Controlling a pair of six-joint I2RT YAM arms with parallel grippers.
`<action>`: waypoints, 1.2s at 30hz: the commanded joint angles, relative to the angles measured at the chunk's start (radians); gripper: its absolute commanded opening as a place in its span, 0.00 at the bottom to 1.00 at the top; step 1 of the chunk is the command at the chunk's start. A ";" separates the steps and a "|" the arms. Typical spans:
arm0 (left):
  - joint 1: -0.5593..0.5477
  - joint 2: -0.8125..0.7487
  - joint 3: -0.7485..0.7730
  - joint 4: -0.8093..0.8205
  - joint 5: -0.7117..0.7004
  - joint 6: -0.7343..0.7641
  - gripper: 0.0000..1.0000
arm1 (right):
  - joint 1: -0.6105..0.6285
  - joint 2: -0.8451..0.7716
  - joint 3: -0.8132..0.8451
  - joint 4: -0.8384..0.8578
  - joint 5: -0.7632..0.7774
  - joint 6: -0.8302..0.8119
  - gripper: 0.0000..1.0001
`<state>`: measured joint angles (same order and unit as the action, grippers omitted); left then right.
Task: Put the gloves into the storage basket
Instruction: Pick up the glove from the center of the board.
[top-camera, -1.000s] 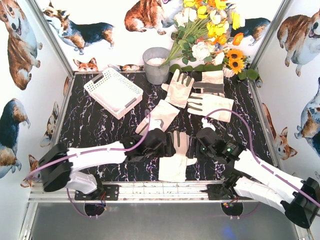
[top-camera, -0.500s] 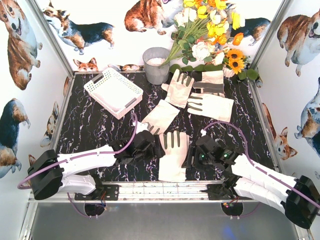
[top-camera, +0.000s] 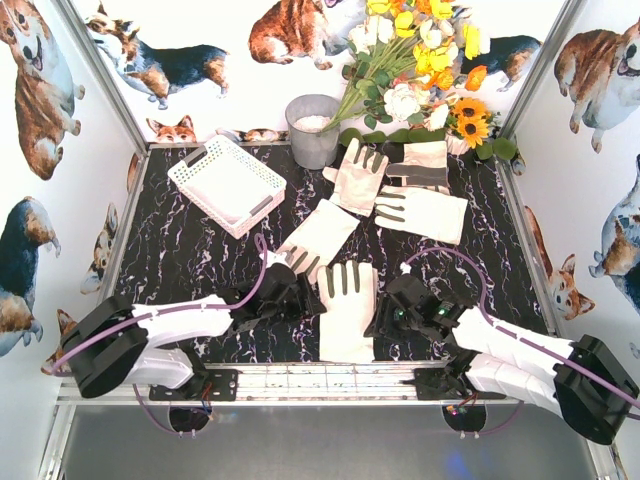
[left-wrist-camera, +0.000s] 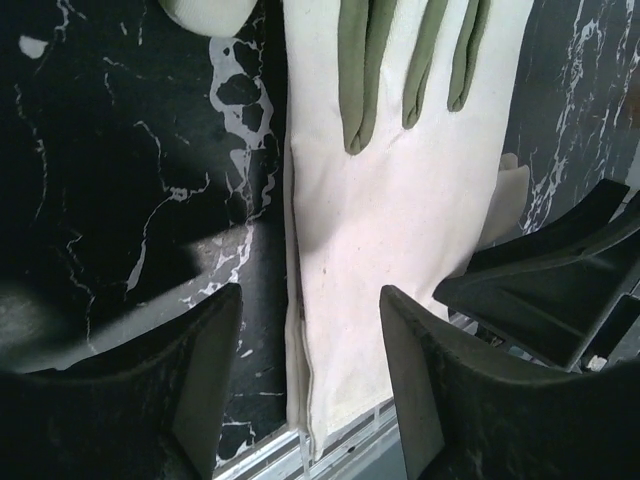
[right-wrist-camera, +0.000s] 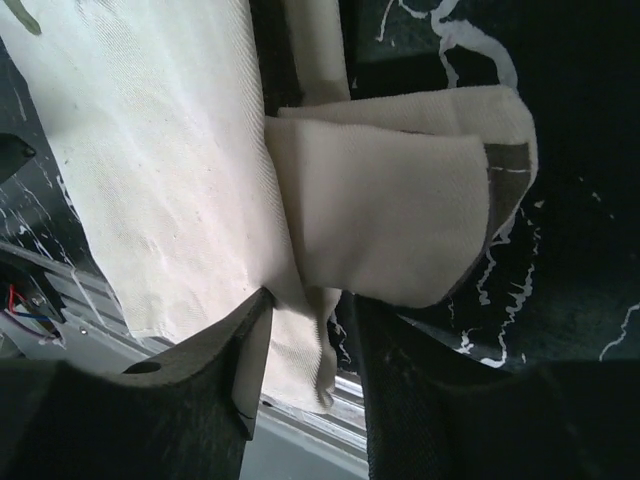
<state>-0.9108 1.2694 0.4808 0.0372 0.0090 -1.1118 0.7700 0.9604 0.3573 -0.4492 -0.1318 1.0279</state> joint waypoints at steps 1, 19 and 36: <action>0.018 0.046 -0.007 0.116 0.054 -0.006 0.51 | -0.003 0.014 -0.042 0.060 0.069 0.034 0.36; 0.029 0.237 -0.103 0.433 0.142 -0.096 0.42 | -0.007 0.049 -0.068 0.016 0.136 0.074 0.06; 0.009 0.397 -0.085 0.722 0.222 -0.112 0.38 | -0.010 0.041 -0.070 0.022 0.139 0.074 0.08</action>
<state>-0.8913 1.6279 0.4007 0.6849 0.2054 -1.2270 0.7692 0.9977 0.3183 -0.3500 -0.1074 1.1275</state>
